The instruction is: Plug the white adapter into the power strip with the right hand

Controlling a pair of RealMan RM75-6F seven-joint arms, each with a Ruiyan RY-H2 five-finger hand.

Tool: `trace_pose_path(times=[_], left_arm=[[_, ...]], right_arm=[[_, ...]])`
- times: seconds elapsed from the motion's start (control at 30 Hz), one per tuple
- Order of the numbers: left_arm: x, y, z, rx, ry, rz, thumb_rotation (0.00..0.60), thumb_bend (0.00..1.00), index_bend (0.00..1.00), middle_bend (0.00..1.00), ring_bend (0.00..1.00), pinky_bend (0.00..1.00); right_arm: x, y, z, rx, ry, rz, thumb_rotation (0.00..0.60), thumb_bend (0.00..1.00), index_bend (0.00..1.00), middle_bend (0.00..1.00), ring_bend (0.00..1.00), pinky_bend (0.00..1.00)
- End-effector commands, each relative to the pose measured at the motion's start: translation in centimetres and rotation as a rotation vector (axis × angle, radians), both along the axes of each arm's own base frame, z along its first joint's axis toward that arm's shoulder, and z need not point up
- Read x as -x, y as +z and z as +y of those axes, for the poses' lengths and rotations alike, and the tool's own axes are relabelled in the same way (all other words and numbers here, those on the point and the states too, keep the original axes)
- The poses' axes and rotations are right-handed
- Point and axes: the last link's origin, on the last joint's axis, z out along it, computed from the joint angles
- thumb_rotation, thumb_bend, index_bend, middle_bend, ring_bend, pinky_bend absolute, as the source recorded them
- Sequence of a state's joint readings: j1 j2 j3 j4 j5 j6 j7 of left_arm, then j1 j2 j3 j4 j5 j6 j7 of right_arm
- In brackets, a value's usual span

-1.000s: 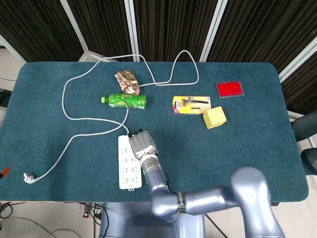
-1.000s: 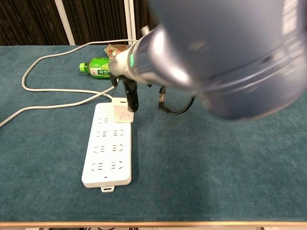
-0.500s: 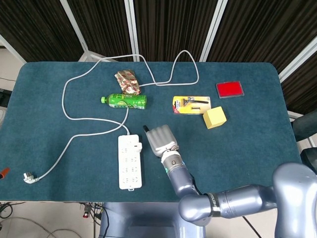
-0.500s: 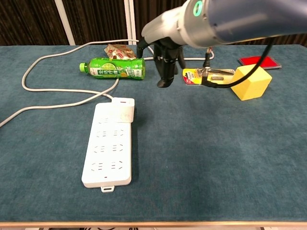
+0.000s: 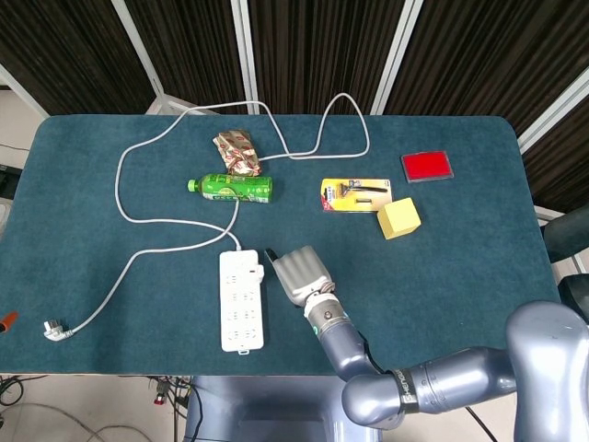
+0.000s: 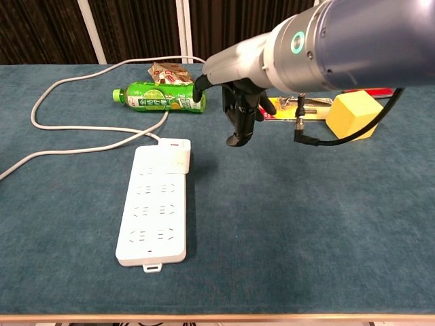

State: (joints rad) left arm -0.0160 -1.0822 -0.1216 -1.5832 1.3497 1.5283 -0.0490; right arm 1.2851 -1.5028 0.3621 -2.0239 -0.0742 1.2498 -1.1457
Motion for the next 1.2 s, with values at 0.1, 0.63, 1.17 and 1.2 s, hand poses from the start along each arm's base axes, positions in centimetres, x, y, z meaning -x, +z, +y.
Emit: trace_pose_path(times=[0.1,0.63,1.17,1.2], left_arm=[[0.0,0.0,0.0,0.001,0.001,0.001,0.600,0.08,0.21,0.00,0.00,0.00],[0.0,0.0,0.1,-0.001,0.003,0.003,0.600,0.08,0.22,0.00,0.00,0.00],[0.0,-0.2,0.1,0.004,-0.001,0.007,0.600,0.08,0.22,0.00,0.00,0.00],[0.0,-0.2,0.1,0.003,-0.001,0.007,0.600,0.08,0.22,0.00,0.00,0.00]], right_arm=[[-0.2,-0.9,0.0,-0.014,-0.004,0.002,0.600,0.42,0.10,0.64,0.68,0.66],[-1.1,-2.9,1.3,-0.097,0.012,0.006,0.600,0.42,0.10,0.65,0.68,0.66],[-1.6,-4.8,1.4,-0.113,0.014,0.016,0.600,0.42,0.10,0.64,0.68,0.66],[-1.7,-4.8,1.4,-0.113,0.014,0.017,0.600,0.42,0.10,0.64,0.68,0.66]])
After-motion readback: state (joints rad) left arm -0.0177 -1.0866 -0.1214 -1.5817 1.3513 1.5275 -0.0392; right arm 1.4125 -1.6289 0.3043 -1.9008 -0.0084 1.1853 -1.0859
